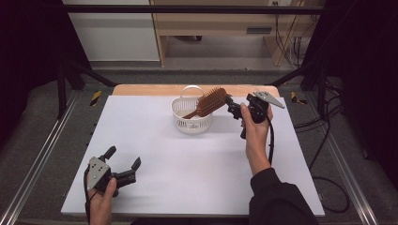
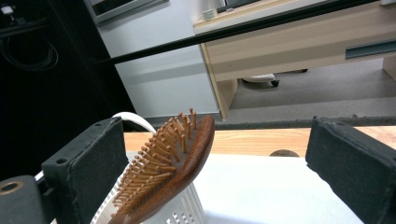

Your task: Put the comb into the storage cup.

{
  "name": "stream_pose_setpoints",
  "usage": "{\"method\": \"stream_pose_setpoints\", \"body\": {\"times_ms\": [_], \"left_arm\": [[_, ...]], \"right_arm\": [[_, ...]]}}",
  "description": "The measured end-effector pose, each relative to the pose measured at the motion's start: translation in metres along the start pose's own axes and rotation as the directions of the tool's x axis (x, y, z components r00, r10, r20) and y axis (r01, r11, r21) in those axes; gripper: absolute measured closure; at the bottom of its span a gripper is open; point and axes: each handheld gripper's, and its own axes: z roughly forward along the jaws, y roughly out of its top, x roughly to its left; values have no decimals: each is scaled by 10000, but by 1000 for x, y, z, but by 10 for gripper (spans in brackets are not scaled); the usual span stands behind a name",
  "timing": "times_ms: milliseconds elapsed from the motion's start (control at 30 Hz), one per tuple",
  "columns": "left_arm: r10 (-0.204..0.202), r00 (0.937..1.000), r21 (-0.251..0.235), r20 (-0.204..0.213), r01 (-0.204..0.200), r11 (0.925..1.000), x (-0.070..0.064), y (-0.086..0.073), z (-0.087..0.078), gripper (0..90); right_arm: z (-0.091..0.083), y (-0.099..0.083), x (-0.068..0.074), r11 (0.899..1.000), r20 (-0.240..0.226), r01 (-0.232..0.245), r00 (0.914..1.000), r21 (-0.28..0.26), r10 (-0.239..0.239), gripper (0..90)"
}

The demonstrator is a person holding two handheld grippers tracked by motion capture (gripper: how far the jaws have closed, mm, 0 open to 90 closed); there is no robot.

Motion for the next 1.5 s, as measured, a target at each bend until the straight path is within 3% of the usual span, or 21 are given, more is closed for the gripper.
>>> {"method": "stream_pose_setpoints", "body": {"times_ms": [200,433,733,933,1100,1500], "left_arm": [[62,10000,-7,11,-62,10000,3,0,-1,7],[326,9994,38,-129,-325,9995,10,1,-3,5],[118,9992,10,-382,-118,9999,23,0,-7,5],[106,9994,62,-335,-104,9999,22,-1,-6,5],[178,9994,85,-299,-176,9998,19,-1,-5,5],[275,9995,164,-138,-272,9995,12,-1,-3,5]], "right_arm": [[-8,5,0,9997,-293,243,9993,-30,-244,64],[-16,8,1,9963,-373,845,9957,-153,-851,83],[-23,7,0,9917,-424,1228,9913,-385,-1244,77],[-27,5,-2,9872,-293,1484,9882,-581,-1503,72],[-33,-1,-2,9871,-251,1406,9894,-771,-1429,67],[-46,-7,4,9769,-414,1982,9785,-800,-2019,49]]}}
